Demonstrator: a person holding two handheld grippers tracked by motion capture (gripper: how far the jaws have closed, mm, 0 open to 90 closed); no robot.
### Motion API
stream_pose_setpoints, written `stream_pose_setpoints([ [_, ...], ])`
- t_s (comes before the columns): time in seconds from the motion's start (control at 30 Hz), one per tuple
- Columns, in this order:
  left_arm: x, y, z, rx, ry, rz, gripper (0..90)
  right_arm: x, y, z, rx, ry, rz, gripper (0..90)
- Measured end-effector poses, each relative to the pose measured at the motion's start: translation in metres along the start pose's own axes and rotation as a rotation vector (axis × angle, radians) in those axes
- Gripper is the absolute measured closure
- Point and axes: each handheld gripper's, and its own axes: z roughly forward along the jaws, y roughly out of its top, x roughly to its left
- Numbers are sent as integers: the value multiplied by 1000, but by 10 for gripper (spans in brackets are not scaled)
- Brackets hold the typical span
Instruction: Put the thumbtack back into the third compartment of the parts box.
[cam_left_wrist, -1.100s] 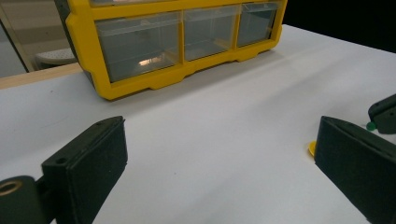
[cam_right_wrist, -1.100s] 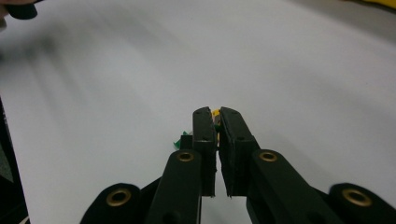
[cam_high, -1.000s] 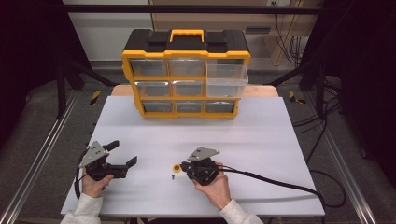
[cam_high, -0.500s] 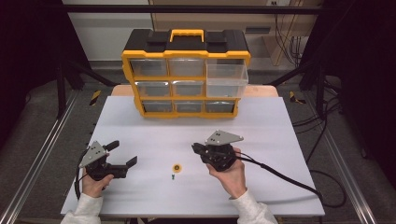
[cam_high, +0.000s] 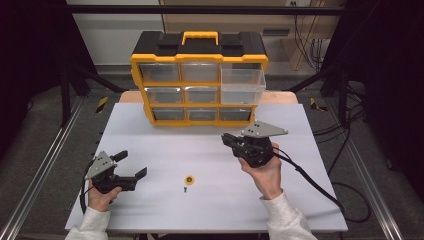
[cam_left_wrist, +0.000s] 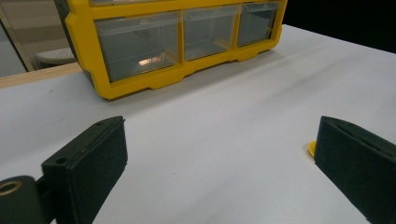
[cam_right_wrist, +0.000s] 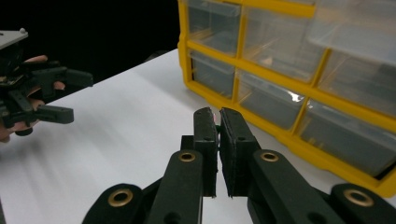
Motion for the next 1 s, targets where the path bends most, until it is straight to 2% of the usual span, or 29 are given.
stream_pose_setpoints([
  [0.63,0,0,0,-1,0,0,27,-16,55,-35,-91,-61,-23,860],
  [1.0,0,0,0,1,-1,0,27,-23,75,-39,-111,-94,-23,860],
])
